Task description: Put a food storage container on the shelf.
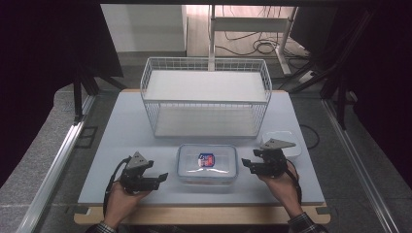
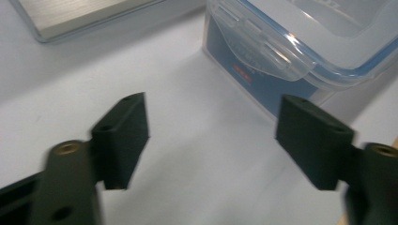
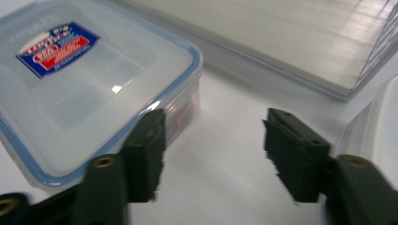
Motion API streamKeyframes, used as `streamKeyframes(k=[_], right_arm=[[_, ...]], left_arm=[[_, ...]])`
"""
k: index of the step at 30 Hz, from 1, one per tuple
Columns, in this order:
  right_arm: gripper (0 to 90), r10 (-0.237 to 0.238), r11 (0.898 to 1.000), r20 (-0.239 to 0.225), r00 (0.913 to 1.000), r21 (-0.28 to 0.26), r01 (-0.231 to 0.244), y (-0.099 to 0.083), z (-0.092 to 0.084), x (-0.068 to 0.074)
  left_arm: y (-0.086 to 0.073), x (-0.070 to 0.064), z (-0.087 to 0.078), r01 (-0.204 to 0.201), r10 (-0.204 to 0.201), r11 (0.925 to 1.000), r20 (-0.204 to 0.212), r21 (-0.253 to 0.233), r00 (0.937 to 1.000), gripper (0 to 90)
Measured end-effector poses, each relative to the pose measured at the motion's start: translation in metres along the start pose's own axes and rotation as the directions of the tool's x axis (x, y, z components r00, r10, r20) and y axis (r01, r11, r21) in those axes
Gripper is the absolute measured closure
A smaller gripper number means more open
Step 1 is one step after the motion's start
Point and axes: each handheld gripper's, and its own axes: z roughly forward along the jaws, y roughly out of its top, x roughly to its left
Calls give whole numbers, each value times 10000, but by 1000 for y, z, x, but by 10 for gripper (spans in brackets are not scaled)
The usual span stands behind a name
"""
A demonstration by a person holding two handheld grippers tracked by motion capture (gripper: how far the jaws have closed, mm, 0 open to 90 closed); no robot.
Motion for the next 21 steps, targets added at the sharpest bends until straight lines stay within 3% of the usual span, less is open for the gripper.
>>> streamKeyframes(k=[5, 7, 10, 14, 21], right_arm=[[236, 136, 9997, -262, 9996, -220, -141, -1, -1, -3], [200, 187, 9992, -361, 9992, -336, -199, -1, -2, -3], [164, 184, 9988, -522, 9985, -440, -207, 0, -2, -2], [99, -76, 9983, -731, 9973, -590, 33, 2, -2, 3], [58, -297, 9976, -976, 9948, -644, 234, 3, 1, 8]], left_arm=[[0, -4, 2, -338, 337, 9992, 42, 212, 9994, 112], [1, -4, 1, -311, 308, 9994, 263, 120, 9992, 85], [1, -4, 1, -341, 339, 9994, 342, 53, 9988, 77], [1, -2, 1, -689, 695, 9974, 271, -217, 9972, 71], [7, -2, 4, -598, 627, 9965, 479, -581, 9969, 49]])
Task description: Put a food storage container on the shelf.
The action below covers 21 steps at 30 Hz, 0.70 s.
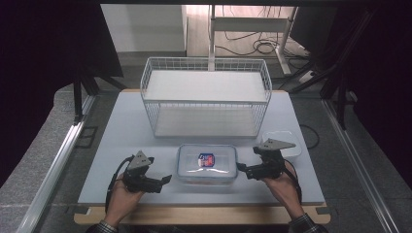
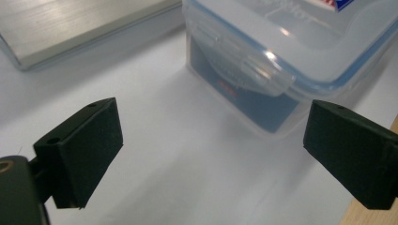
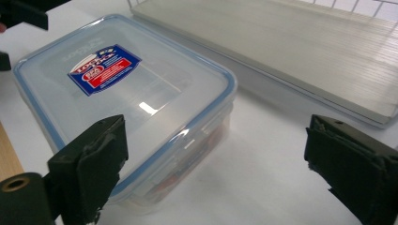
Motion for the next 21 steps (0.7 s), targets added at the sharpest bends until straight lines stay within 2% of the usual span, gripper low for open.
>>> streamKeyframes(k=[3, 6, 8, 11, 14, 18, 20, 21], right_arm=[[40, -57, 10000, -227, 9997, -18, 56, 2, 3, 3], [40, 5, 10000, -444, 9990, 11, -4, 4, 5, 4], [37, 215, 9993, -655, 9976, 311, -195, 7, 8, 8], [5, 109, 9979, -566, 9983, 643, -72, 8, 13, 12], [5, 599, 9944, -751, 9954, 910, -530, 9, 18, 13], [23, 764, 9903, -828, 9936, 1224, -660, 9, 23, 13], [30, 953, 9884, -929, 9911, 1272, -831, 9, 25, 12], [31, 1072, 9868, -978, 9894, 1318, -939, 10, 26, 11]], left_arm=[[12, 0, 3, 279, -277, 9996, 380, -39, 9989, 53], [18, 0, 7, 391, -392, 9992, 497, 36, 9980, 45], [26, 1, 15, 501, -531, 9980, 796, 390, 9954, 32], [32, 2, 22, 645, -693, 9971, 1288, 414, 9892, 24], [39, 1, 29, 550, -627, 9969, 1456, 560, 9873, 23], [45, 0, 38, 449, -559, 9961, 1518, 753, 9868, 32], [47, -1, 44, 417, -560, 9950, 1618, 904, 9852, 31], [48, 0, 48, 517, -675, 9944, 1772, 922, 9819, 31]])
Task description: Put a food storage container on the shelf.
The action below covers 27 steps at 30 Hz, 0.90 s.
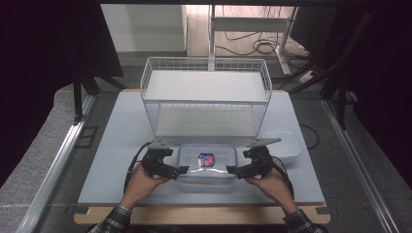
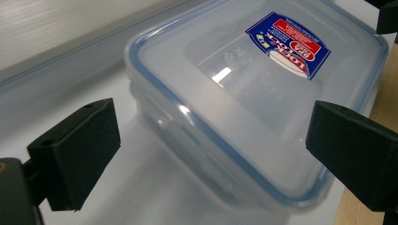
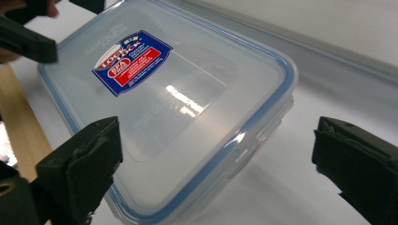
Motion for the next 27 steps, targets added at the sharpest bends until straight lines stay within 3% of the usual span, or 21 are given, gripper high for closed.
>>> streamKeyframes(k=[2, 5, 8, 10, 11, 16, 20, 23, 27], right_arm=[[38, 272, 9995, -253, 9993, 135, -268, 1, 5, -3], [41, 477, 9982, -522, 9975, 392, -457, -1, 13, -6], [52, 839, 9955, -1060, 9908, 520, -787, -2, 18, -8], [49, 911, 9945, -1223, 9883, 634, -838, -3, 20, -8], [40, 1133, 9918, -1445, 9830, 749, -1033, -3, 24, -9], [40, 1478, 9866, -1572, 9764, 918, -1346, -4, 25, -10], [63, 1824, 9800, -1726, 9680, 1117, -1648, -6, 24, -11], [164, 1746, 9820, -1715, 9696, 1018, -1588, -6, 15, -12], [201, 1674, 9834, -1749, 9703, 1000, -1516, -8, 10, -10]], left_arm=[[2, 3, 6, 235, -237, 9997, 427, 50, 9988, 25], [3, 6, 10, 382, -387, 9992, 604, 99, 9974, 0], [0, 11, 14, 829, -845, 9964, 1222, 183, 9889, 0], [-1, 11, 14, 803, -827, 9965, 1303, 233, 9880, 0], [-1, 11, 15, 916, -944, 9954, 1354, 267, 9863, 0], [-6, 15, 17, 1361, -1435, 9894, 1924, 510, 9708, 0], [-6, 13, 14, 1313, -1418, 9891, 1925, 666, 9710, 7], [-9, 18, 5, 1533, -1620, 9865, 2103, 574, 9641, 125], [-11, 12, 0, 1378, -1465, 9888, 1973, 570, 9693, 158]])
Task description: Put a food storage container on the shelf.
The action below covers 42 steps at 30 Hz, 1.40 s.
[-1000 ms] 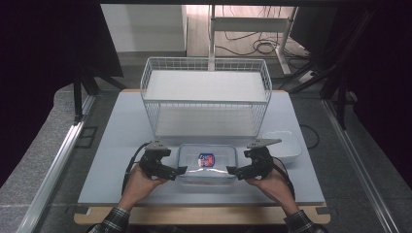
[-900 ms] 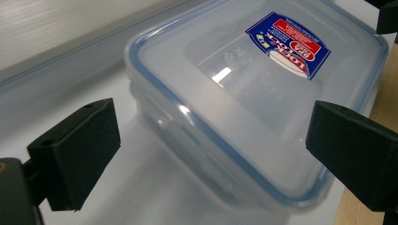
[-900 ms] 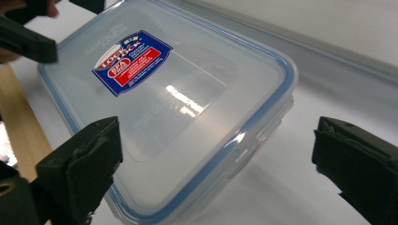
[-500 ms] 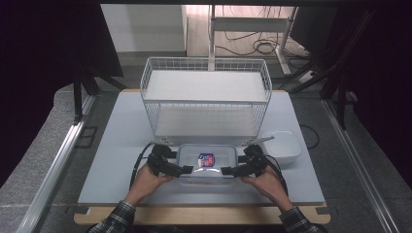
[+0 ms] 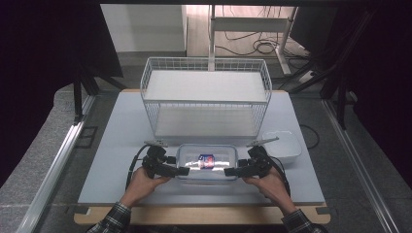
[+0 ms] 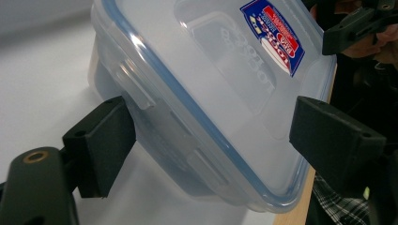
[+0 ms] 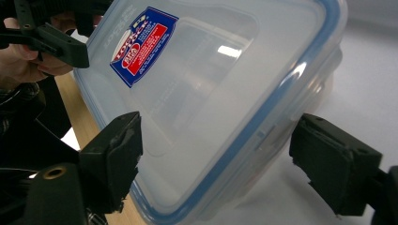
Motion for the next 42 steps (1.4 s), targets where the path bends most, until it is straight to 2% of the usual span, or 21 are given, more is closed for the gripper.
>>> streamKeyframes(k=[5, 6, 7, 10, 12, 15, 18, 21, 23, 29, 42], right_arm=[[271, -13, 9999, -125, 9999, -124, 11, -7, -6, 3], [327, 43, 9994, -184, 9998, -347, -50, -10, -10, 4], [340, -4, 9991, -174, 9998, -416, -3, -11, -12, 3], [384, 20, 9980, -249, 9997, -626, -35, -11, -14, 3], [397, 113, 9976, -296, 9995, -683, -133, -11, -15, 3], [443, 444, 9954, -523, 9976, -824, -487, -12, -17, 0], [493, 634, 9918, -716, 9954, -1060, -708, -14, -20, -3], [500, 487, 9920, -465, 9977, -1145, -538, -14, -21, 0], [516, 369, 9911, -290, 9989, -1265, -403, -14, -22, 3], [525, 307, 9883, -245, 9992, -1487, -340, -14, -23, 4], [525, -286, 9787, -31, 9996, -2036, 274, -5, -33, 14]], left_arm=[[-8, -5, -7, -36, 37, 10000, 92, -73, 10000, 245], [-12, -7, -11, -102, 104, 9999, 141, -133, 9998, 274], [-14, -7, -13, -115, 119, 9997, 165, -206, 9998, 294], [-18, -6, -18, 311, -291, 9982, 400, -506, 9988, 387], [-18, -6, -19, 339, -317, 9979, 391, -551, 9987, 399], [-19, -6, -20, 679, -648, 9949, 430, -751, 9970, 427], [-18, -7, -22, 817, -787, 9925, 366, -907, 9962, 467], [-18, -8, -22, 947, -919, 9891, 297, -1128, 9953, 485], [-18, -9, -23, 887, -873, 9888, 170, -1198, 9960, 502], [-17, -9, -24, 939, -932, 9871, 119, -1295, 9956, 507], [-5, -18, -35, 392, -422, 9850, -142, -1681, 9990, 506]])
